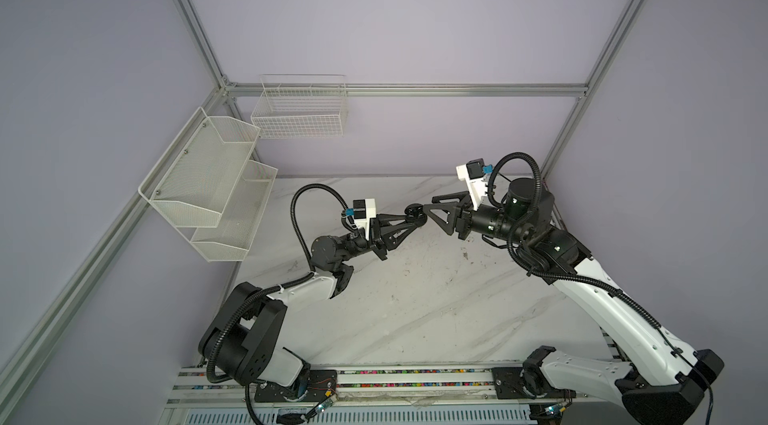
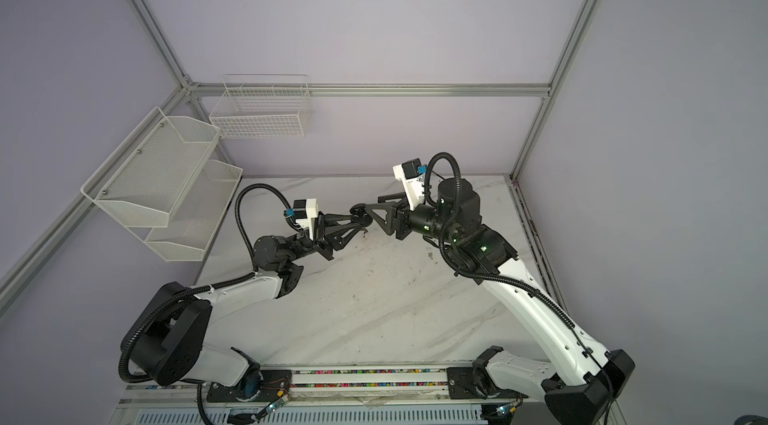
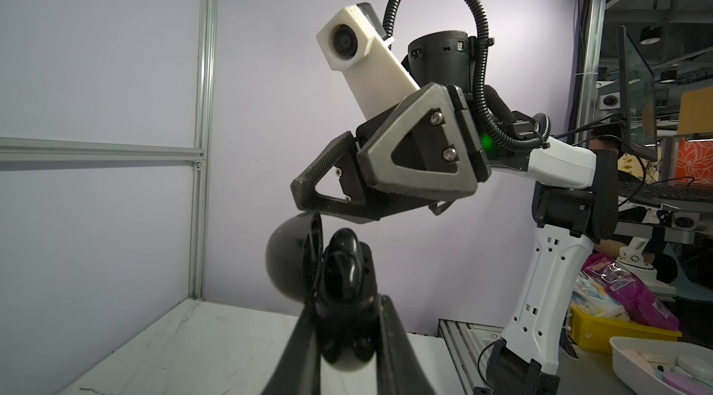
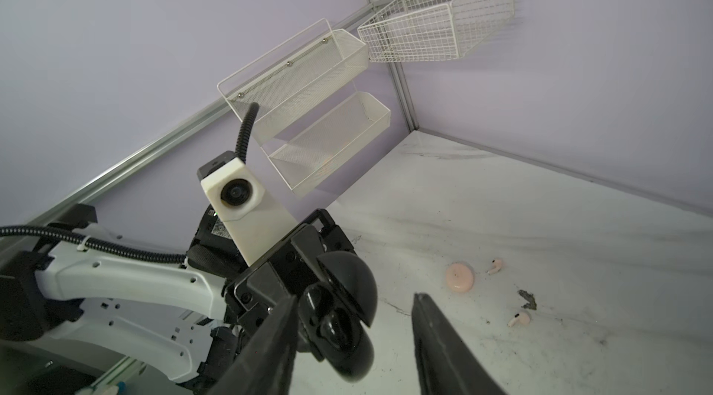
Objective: Insert wireless bluetooth earbuds into charging case
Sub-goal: Insert the wireless bluetooth earbud into the charging case, then close the charging case.
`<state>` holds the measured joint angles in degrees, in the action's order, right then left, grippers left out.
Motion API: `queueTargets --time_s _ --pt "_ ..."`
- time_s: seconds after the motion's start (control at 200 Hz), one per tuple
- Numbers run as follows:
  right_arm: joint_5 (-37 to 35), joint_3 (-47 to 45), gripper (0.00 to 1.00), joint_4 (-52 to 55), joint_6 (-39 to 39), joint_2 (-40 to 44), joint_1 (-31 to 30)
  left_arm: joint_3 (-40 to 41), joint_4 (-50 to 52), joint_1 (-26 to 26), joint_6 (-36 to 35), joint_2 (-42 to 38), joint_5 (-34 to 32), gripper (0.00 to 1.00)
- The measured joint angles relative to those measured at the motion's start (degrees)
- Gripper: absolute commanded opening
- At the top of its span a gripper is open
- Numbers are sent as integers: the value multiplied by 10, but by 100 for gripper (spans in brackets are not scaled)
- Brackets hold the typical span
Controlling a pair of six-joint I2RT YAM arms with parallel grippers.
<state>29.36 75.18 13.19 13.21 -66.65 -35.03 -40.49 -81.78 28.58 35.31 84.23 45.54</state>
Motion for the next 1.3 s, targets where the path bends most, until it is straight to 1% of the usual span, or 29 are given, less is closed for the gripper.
queueTargets --time_s 0.13,0.16,0.255,0.36,0.55,0.675,1.05,1.23,1.3 --pt "19 43 63 72 -3 -29 1 0 7 0 0 0 18 0" --pt "28 52 65 88 -3 -39 1 0 10 0 0 0 27 0" --pt "47 59 68 130 -2 -54 3 0 18 0 0 0 49 0" --pt "81 59 69 167 4 -56 13 3 23 1 1 0 71 0" --pt "140 60 67 179 21 -56 19 26 29 5 0 1 91 0" --pt "162 60 65 179 30 -56 19 35 32 5 0 2 98 0" --pt "196 65 49 185 27 -79 17 37 39 5 -4 2 103 0" --pt "192 67 50 193 25 -79 17 37 48 5 -10 0 106 0" --pt "179 69 57 195 17 -78 16 37 51 5 -11 0 105 0"
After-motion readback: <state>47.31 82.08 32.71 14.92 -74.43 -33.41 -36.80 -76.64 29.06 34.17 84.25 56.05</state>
